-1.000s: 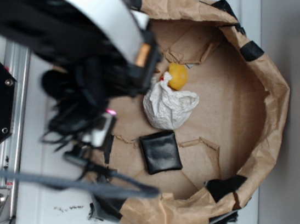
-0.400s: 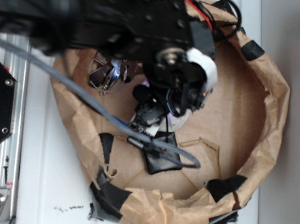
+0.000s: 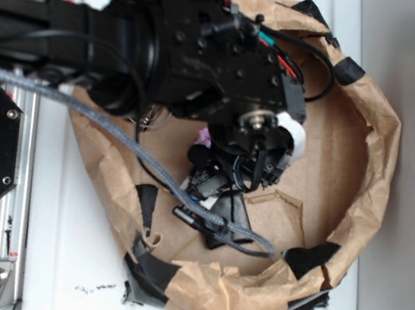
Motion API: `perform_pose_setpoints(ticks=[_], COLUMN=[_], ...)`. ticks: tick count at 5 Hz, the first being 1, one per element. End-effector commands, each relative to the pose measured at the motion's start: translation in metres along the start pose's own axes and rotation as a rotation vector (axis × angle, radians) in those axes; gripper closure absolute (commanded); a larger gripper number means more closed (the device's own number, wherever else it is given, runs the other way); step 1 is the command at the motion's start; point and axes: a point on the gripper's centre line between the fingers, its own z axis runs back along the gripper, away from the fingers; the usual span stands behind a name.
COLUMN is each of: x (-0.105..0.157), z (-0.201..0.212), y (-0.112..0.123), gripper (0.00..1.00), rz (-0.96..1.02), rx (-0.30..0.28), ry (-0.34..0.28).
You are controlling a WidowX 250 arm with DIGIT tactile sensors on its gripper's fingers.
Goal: Grab the white paper.
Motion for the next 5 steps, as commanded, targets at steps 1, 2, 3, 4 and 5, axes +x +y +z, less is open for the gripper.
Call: perform_pose_setpoints(ticks=[1, 2, 3, 4, 5], x=[0.005, 0.004, 0.008, 0.012, 0.013], z=[-0.005, 0.013, 0.051, 0.102, 0.148], y=[-0.009, -0.004, 0.002, 0.005, 0.001], gripper=[1.00, 1.00, 1.00, 1.00, 1.00], rz=[0.027, 0.069, 0.128, 0.200, 0.321], rx=[0.040, 0.052, 0.050, 0.074, 0.101], ry=[0.021, -0.006, -0.005, -0.087, -0.184])
